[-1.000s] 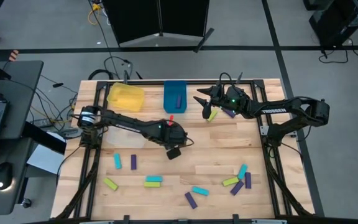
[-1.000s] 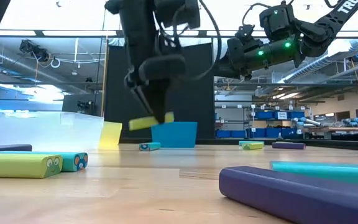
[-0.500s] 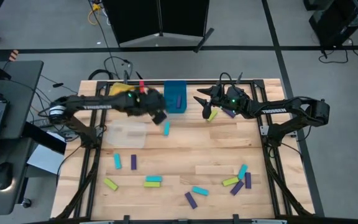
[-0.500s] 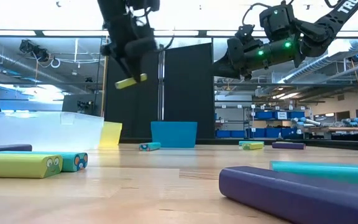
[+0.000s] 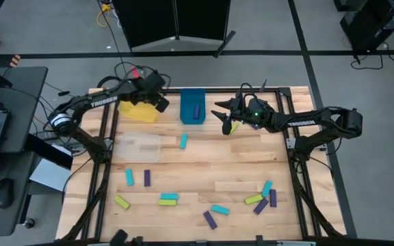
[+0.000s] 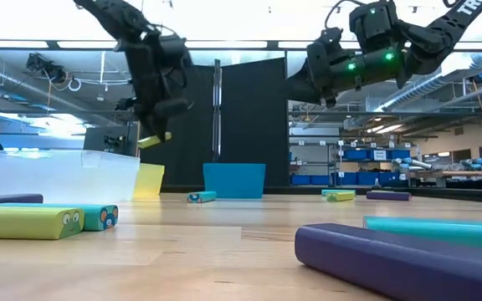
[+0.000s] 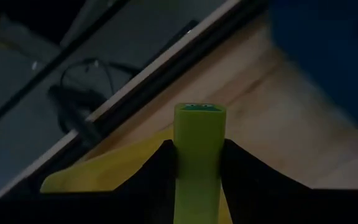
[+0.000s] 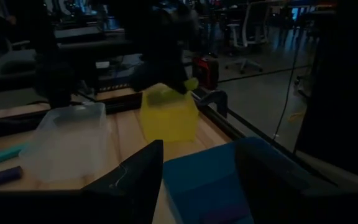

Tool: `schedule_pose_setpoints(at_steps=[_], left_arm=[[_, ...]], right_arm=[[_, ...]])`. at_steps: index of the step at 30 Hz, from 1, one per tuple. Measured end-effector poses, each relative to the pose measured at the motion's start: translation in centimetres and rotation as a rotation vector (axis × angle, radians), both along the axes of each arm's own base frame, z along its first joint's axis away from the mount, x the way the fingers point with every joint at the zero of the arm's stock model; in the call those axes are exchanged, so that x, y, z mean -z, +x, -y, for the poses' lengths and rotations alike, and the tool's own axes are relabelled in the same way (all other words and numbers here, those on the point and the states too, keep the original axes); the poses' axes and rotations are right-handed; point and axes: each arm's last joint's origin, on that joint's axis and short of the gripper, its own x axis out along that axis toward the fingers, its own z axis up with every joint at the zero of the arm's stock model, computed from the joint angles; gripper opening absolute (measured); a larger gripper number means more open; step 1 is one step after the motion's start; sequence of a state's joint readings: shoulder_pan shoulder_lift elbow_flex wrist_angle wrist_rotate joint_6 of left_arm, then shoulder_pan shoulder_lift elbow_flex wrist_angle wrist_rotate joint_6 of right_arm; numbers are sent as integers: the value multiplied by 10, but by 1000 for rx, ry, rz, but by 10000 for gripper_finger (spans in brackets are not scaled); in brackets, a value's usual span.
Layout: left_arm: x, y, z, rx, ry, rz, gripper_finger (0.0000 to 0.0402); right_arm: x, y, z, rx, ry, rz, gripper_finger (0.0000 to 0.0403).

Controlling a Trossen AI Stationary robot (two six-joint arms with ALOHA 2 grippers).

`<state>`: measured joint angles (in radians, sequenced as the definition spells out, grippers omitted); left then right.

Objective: Sort blocks
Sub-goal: Put the green block into the yellow bin, then put the blue block into the white bin

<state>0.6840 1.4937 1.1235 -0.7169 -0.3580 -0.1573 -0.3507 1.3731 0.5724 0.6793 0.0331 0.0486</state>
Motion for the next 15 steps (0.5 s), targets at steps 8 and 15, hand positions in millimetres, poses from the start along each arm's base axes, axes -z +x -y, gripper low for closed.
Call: schedule_pose_setpoints(at_steps=[8, 15], left_arm=[[14, -24, -13, -104, -63, -40, 139], [21, -29, -8, -91, -89, -110, 241]], right_arm=[[0, 1, -3, -12, -14, -6, 209], [0, 1, -3, -11, 8, 4, 209]])
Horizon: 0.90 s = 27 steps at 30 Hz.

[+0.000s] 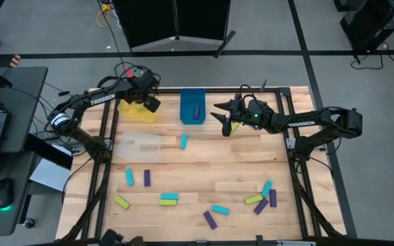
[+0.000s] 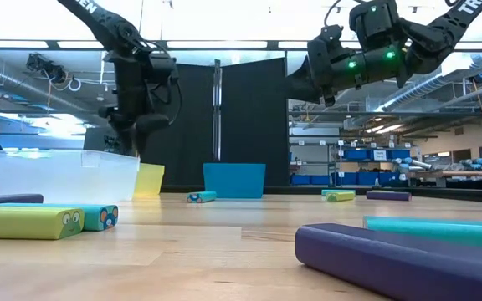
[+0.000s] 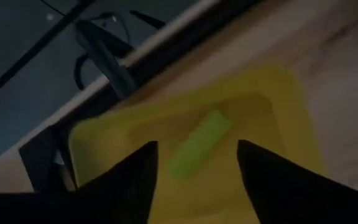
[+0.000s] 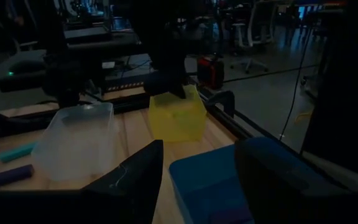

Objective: Sort blocks
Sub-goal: Put the blue block into the white bin

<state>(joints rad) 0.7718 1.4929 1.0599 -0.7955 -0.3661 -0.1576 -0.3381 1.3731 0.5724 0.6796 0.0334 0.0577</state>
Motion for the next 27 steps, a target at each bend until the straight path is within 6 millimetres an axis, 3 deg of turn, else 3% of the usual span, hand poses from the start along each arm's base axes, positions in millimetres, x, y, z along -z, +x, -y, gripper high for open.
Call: schedule_pose_setpoints(at_steps=[4, 9, 12, 15, 20, 27], left_arm=[[-7, 0, 8, 47, -28, 34, 274], [-51, -11, 37, 59, 118, 171, 283], [-82, -26, 61, 49, 235, 294, 283], [-99, -43, 83, 34, 333, 396, 283], [-100, -66, 108, 36, 373, 508, 284], [-84, -76, 119, 80, 395, 570, 284]], right_arm=[[-3, 4, -5, -18, 2, -8, 209], [-15, 25, -18, 9, -19, -113, 209], [-21, 47, -23, -13, 5, -164, 209], [-27, 72, -23, -11, 89, -187, 212], [-20, 118, -26, -3, 163, -324, 220], [-3, 166, -38, 209, 230, -442, 233]])
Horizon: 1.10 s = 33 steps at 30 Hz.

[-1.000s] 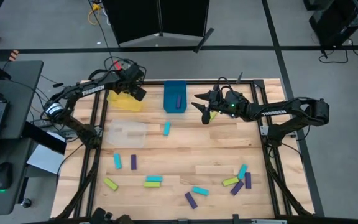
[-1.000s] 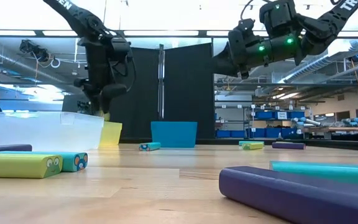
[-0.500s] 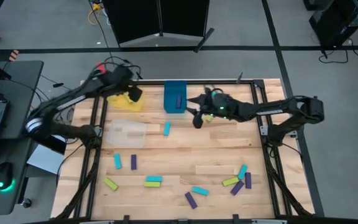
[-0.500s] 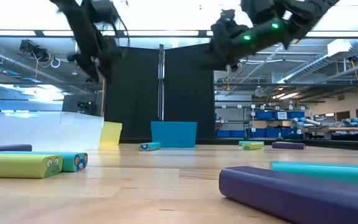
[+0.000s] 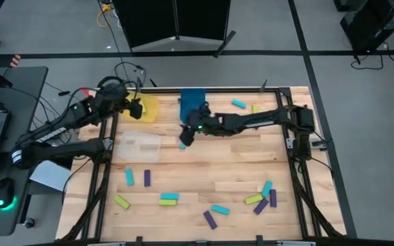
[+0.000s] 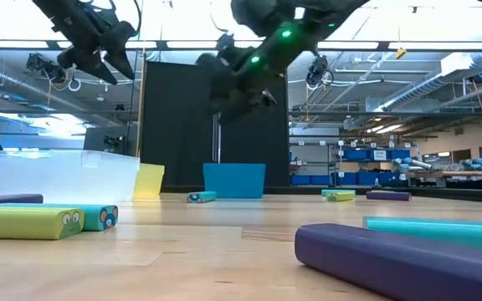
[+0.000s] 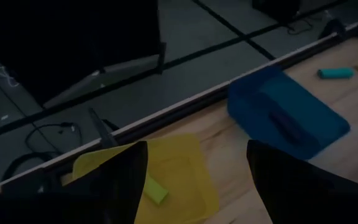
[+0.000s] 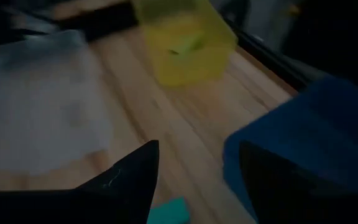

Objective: Sort blocks
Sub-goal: Put the blue block into the white bin

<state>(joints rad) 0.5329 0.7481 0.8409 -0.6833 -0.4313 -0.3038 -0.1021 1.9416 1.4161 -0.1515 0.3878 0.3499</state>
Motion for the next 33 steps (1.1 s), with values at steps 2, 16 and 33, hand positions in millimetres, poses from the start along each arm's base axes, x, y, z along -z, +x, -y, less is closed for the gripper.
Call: schedule_pose_setpoints(at_steps=[2, 16, 33], left_arm=[[4, 0, 0, 19, 0, -6, 284], [7, 2, 0, 115, 42, -45, 284], [7, 4, 2, 236, 56, -88, 284]], right_arm=[[6, 8, -3, 58, 47, -29, 239], [54, 51, -31, 253, 272, -21, 272], [28, 71, -37, 245, 320, 327, 275]])
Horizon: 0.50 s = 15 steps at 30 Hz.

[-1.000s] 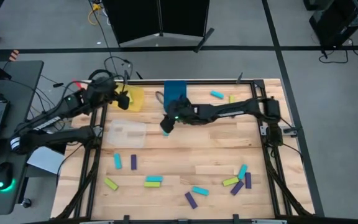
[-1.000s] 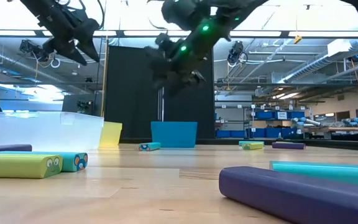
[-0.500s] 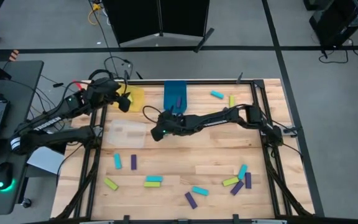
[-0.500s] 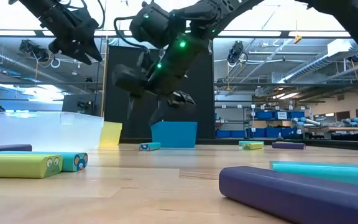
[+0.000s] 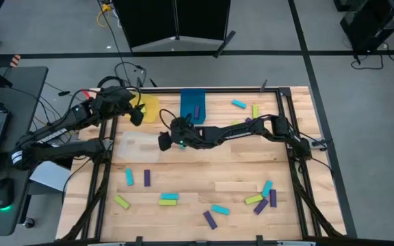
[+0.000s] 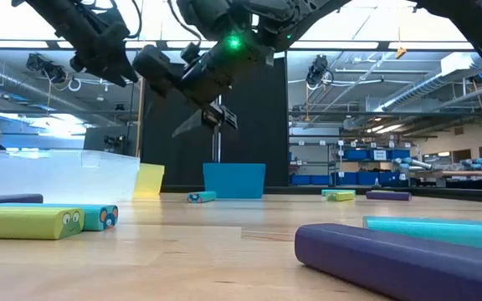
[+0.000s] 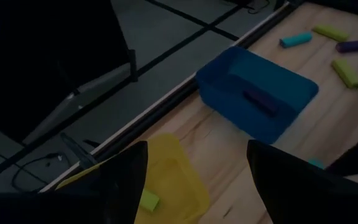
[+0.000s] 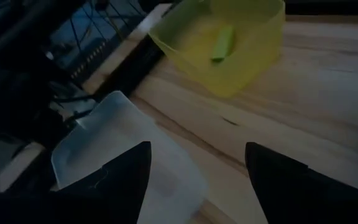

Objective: Sort blocks
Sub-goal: Put the blue block into the white bin

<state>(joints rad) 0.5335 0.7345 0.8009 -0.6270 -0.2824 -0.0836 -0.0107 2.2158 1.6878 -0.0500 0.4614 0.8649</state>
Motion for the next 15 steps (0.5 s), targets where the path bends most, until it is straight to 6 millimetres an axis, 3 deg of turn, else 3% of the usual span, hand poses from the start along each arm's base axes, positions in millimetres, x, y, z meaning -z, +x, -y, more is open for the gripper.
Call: schedule_pose_setpoints(at_steps=[10, 15], left_arm=[[0, 1, 1, 46, 4, -11, 284], [0, 1, 1, 53, 13, -19, 284]], right_arm=[[23, -19, -29, 67, 235, -203, 347], [26, -25, -31, 167, 261, -216, 352]])
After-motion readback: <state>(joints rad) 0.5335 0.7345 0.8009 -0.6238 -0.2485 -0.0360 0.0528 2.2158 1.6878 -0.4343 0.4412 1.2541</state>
